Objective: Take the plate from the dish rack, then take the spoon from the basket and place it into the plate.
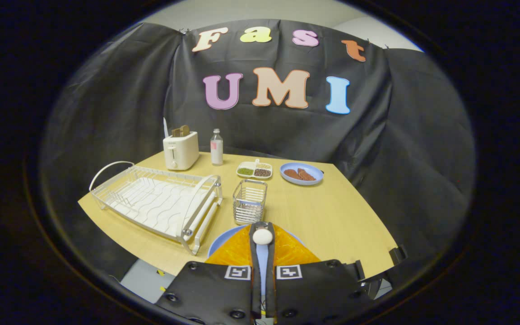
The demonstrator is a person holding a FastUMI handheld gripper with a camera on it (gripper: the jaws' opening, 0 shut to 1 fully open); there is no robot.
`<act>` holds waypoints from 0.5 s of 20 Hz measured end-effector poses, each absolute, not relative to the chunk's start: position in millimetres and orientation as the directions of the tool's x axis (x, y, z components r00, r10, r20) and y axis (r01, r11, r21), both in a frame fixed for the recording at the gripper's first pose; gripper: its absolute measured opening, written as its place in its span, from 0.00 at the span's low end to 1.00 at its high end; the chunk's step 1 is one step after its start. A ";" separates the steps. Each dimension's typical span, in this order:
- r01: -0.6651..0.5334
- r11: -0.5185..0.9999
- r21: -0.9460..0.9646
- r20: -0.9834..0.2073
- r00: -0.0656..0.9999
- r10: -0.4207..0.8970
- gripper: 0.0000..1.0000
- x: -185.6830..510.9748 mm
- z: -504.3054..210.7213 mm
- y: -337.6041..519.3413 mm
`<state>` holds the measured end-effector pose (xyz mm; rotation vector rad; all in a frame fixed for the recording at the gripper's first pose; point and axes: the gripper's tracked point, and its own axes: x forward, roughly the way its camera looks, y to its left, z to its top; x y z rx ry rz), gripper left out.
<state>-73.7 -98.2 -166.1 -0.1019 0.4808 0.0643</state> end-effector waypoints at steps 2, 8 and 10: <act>-0.079 0.994 -0.072 -0.481 0.876 0.035 0.07 -78.1 -177.9 -98.9; -0.052 0.998 -0.047 -0.522 0.853 0.020 0.07 -84.7 -208.6 -102.6; -0.053 0.997 -0.049 -0.527 0.850 0.019 0.07 -84.6 -213.5 -104.6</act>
